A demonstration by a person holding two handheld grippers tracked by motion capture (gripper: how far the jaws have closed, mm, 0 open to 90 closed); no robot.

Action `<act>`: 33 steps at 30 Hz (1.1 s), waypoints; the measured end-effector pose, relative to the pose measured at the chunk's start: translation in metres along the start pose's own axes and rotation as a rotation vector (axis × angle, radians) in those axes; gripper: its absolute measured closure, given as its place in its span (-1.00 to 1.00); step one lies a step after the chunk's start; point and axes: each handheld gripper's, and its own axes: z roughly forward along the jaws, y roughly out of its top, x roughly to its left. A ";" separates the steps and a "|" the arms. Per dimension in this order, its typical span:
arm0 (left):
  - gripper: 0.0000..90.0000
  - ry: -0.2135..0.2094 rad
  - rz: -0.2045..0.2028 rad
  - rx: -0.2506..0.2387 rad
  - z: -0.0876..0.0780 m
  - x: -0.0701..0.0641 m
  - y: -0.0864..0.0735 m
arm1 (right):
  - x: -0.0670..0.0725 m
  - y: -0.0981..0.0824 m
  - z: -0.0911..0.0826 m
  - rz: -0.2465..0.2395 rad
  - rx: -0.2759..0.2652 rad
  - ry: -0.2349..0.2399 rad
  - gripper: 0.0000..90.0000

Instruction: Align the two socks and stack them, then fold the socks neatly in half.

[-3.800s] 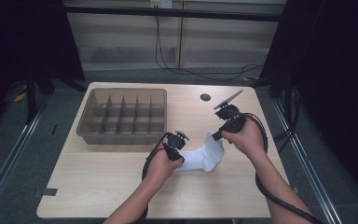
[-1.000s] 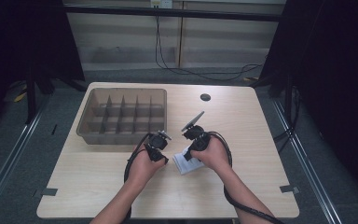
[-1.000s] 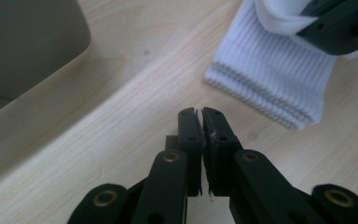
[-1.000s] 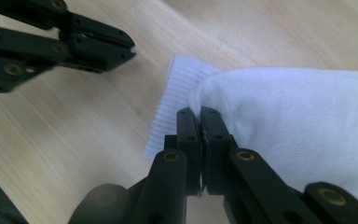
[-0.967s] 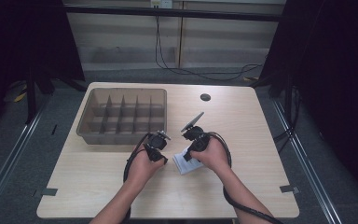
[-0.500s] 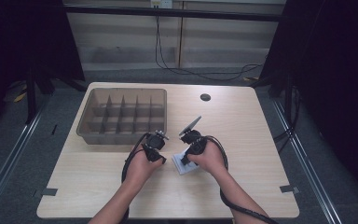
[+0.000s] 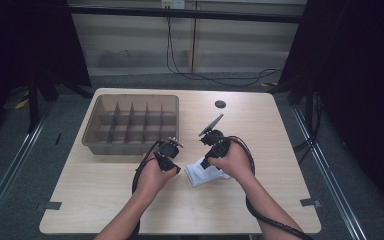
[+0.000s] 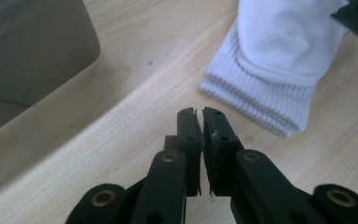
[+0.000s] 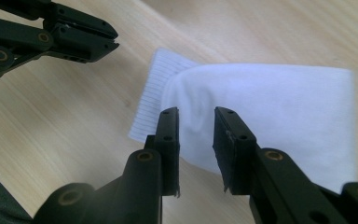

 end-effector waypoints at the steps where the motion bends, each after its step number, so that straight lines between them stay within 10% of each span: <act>1: 0.91 0.001 -0.001 -0.002 -0.001 -0.001 0.001 | -0.002 -0.001 -0.003 0.003 -0.009 -0.001 0.56; 33: 0.84 -0.062 0.070 0.002 0.035 -0.039 0.031 | -0.073 -0.036 -0.001 0.150 -0.035 -0.108 0.34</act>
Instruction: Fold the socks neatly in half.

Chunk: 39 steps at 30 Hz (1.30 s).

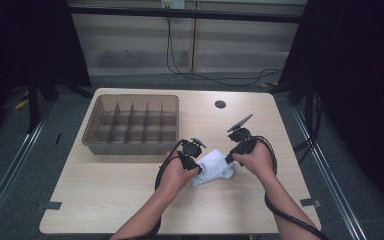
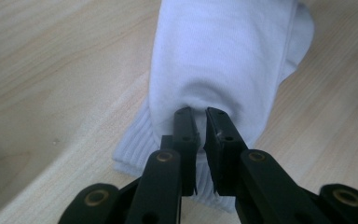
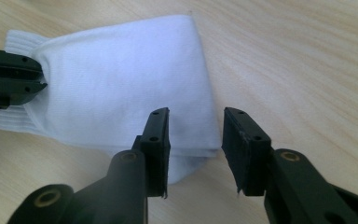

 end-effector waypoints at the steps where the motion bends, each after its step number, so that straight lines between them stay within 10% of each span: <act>1: 0.84 -0.002 0.000 -0.002 0.000 0.000 0.000 | -0.001 0.000 0.000 0.001 -0.006 0.000 0.34; 20: 1.00 0.044 0.072 0.071 0.005 -0.001 0.001 | -0.012 0.000 0.013 0.020 0.010 0.006 0.24; 39: 1.00 0.032 0.063 0.072 0.005 0.003 -0.001 | -0.005 0.001 0.031 0.010 0.026 0.062 0.25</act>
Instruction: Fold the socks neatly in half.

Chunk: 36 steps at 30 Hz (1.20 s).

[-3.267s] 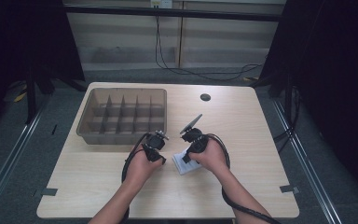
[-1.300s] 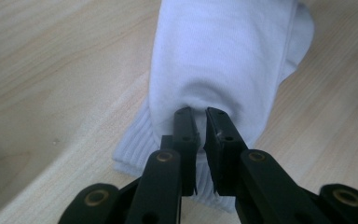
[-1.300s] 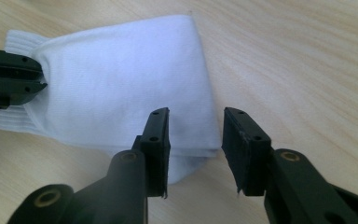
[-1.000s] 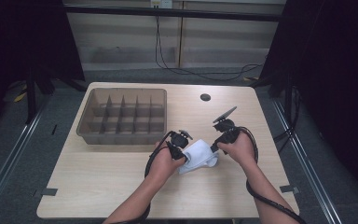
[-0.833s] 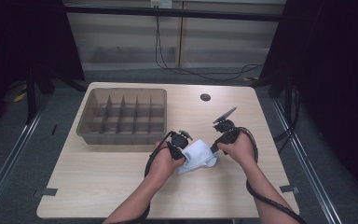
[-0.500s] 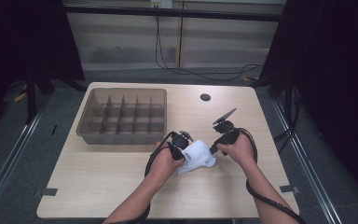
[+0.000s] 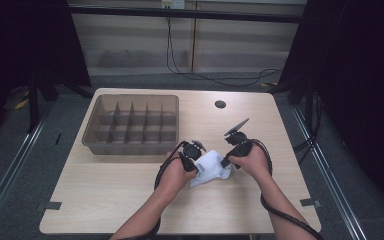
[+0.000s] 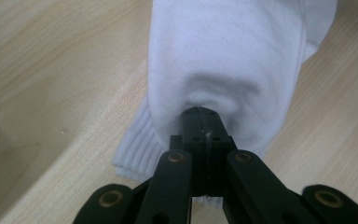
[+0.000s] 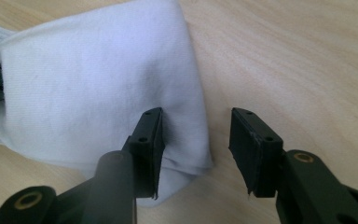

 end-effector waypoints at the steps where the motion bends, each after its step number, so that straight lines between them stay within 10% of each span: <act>1: 1.00 -0.001 -0.003 -0.003 0.000 0.000 0.000 | 0.000 0.000 0.001 -0.002 -0.003 0.002 0.26; 12: 1.00 0.006 -0.004 -0.008 0.000 -0.001 -0.001 | 0.004 0.000 0.001 -0.001 -0.005 0.017 0.86; 36: 0.96 -0.016 -0.071 -0.062 -0.016 0.006 0.002 | 0.014 0.001 -0.027 -0.035 -0.021 0.003 0.91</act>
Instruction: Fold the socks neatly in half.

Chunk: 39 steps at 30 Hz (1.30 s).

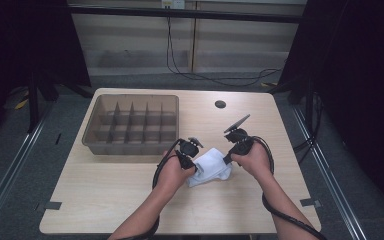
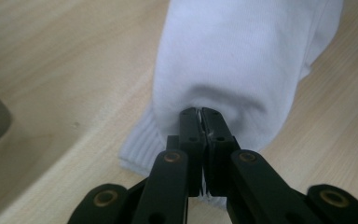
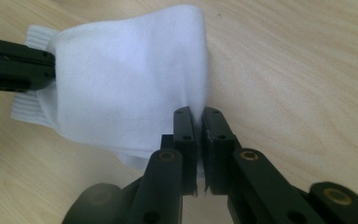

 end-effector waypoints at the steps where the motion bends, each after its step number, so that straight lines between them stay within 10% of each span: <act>1: 0.96 -0.002 -0.005 -0.011 -0.003 0.000 0.002 | 0.000 0.000 0.000 -0.003 0.001 0.002 0.91; 8: 0.90 -0.026 0.007 -0.067 -0.005 -0.014 0.020 | 0.001 0.000 0.005 0.000 0.005 0.016 0.90; 16: 0.92 -0.030 0.007 -0.013 0.031 -0.017 0.018 | 0.004 0.001 0.002 -0.005 -0.005 0.027 0.91; 39: 0.99 -0.077 -0.008 0.009 0.035 -0.031 0.021 | 0.002 -0.002 0.000 -0.001 -0.019 0.049 0.91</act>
